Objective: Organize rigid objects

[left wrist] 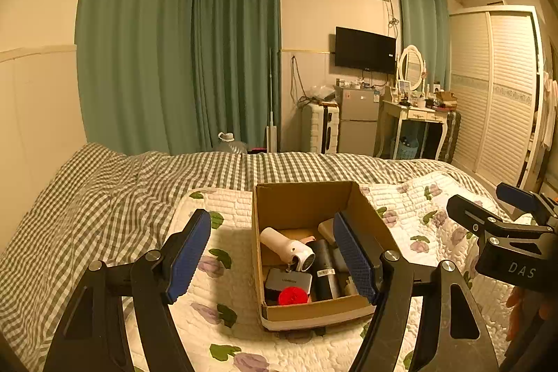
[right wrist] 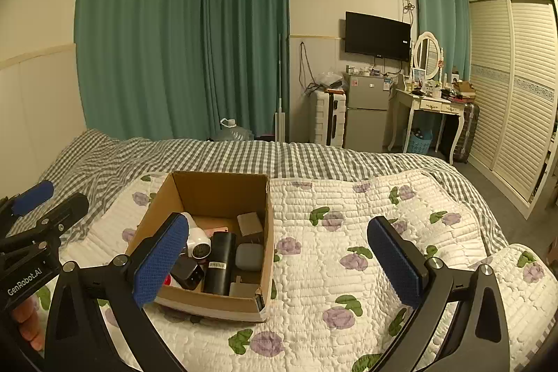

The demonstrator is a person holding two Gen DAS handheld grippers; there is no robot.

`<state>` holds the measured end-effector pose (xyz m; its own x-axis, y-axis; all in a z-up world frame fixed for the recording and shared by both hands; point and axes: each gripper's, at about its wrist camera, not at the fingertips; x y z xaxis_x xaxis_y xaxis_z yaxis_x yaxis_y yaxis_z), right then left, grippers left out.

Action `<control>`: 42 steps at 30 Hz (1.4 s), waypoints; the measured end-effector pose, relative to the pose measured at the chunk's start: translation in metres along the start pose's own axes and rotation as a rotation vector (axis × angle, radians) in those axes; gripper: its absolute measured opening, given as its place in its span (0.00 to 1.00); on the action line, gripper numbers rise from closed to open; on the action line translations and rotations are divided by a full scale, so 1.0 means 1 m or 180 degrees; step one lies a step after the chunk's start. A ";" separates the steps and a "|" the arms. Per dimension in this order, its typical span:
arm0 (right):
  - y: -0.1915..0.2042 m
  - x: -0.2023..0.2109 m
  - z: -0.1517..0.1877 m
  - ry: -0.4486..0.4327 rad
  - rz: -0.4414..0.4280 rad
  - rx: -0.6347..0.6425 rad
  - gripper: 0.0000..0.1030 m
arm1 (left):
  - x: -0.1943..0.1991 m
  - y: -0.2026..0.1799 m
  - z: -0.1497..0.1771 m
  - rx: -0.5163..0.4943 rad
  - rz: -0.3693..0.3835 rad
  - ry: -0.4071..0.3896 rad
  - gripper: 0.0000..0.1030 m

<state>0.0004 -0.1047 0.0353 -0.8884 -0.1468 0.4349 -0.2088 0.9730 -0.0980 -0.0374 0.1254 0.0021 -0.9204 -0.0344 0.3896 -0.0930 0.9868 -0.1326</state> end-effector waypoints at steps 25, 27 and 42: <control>0.004 -0.007 0.005 0.0095 -0.0005 -0.0002 1.00 | -0.004 0.005 0.002 0.0064 0.0018 0.0041 0.73; 0.004 -0.008 0.005 0.0106 -0.0008 -0.0002 1.00 | -0.004 0.004 0.002 0.0057 0.0020 0.0042 0.73; 0.007 -0.010 0.008 0.0133 -0.0001 -0.0025 1.00 | -0.005 0.004 0.004 0.0041 0.0024 0.0057 0.73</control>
<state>0.0047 -0.0980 0.0229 -0.8705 -0.1397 0.4719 -0.2057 0.9744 -0.0910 -0.0348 0.1291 -0.0044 -0.9141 -0.0241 0.4047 -0.0911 0.9849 -0.1471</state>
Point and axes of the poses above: each gripper's, at about its wrist camera, not at the fingertips, and x roughly against the way its jaws point, y to its left, z to its underside, and after that the axes turned 9 degrees about x, right-handed
